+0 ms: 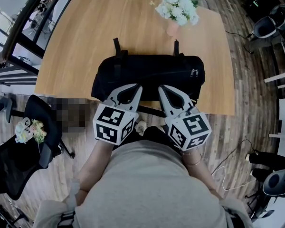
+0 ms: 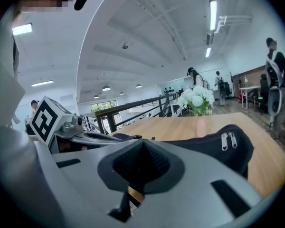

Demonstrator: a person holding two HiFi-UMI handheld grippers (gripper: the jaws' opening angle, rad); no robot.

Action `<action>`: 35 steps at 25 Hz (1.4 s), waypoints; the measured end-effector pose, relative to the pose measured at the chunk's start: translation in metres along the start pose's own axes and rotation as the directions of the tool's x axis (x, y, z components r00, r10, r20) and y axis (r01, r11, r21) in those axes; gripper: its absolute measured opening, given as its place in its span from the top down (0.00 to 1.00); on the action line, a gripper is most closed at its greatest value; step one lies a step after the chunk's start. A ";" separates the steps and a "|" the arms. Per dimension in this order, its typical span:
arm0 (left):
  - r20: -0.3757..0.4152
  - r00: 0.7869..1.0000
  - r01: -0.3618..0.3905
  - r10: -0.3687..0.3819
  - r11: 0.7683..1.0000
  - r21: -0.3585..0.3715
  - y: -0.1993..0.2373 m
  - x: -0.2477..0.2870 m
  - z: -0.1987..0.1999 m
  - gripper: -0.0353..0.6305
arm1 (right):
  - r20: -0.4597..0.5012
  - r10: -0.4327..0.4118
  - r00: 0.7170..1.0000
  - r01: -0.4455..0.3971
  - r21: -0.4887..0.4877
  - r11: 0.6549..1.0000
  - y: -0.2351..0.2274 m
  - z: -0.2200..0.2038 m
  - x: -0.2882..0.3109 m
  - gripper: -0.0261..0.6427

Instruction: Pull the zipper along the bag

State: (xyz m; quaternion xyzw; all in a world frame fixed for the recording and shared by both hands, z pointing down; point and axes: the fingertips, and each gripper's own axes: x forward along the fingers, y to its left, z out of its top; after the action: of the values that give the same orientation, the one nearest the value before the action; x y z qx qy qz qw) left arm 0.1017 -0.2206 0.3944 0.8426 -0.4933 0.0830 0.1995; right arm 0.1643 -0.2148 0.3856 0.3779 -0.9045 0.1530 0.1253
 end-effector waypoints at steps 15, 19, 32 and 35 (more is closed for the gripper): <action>-0.015 1.000 0.021 -0.021 1.000 -0.005 -0.006 0.000 -0.005 0.91 | 0.001 0.008 1.000 -0.008 0.012 1.000 0.005 0.000 -0.002 0.95; -0.022 0.999 0.029 -0.029 1.000 0.004 -0.009 0.000 -0.007 0.91 | 0.001 0.015 1.000 -0.015 0.010 1.000 0.007 -0.003 -0.002 0.95; -0.022 0.999 0.036 -0.036 0.999 0.012 -0.014 0.001 -0.007 0.91 | -0.010 0.032 0.999 -0.032 -0.001 0.999 0.010 -0.009 -0.001 0.95; -0.023 0.999 0.038 -0.037 0.999 0.017 -0.016 0.001 -0.006 0.91 | -0.011 0.033 0.999 -0.033 -0.003 0.999 0.011 -0.008 -0.001 0.95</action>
State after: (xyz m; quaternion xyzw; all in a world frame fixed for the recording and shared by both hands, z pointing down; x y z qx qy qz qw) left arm 0.1157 -0.2116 0.3964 0.8524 -0.4744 0.0928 0.1993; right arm 0.1585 -0.2037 0.3908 0.3618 -0.9101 0.1559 0.1284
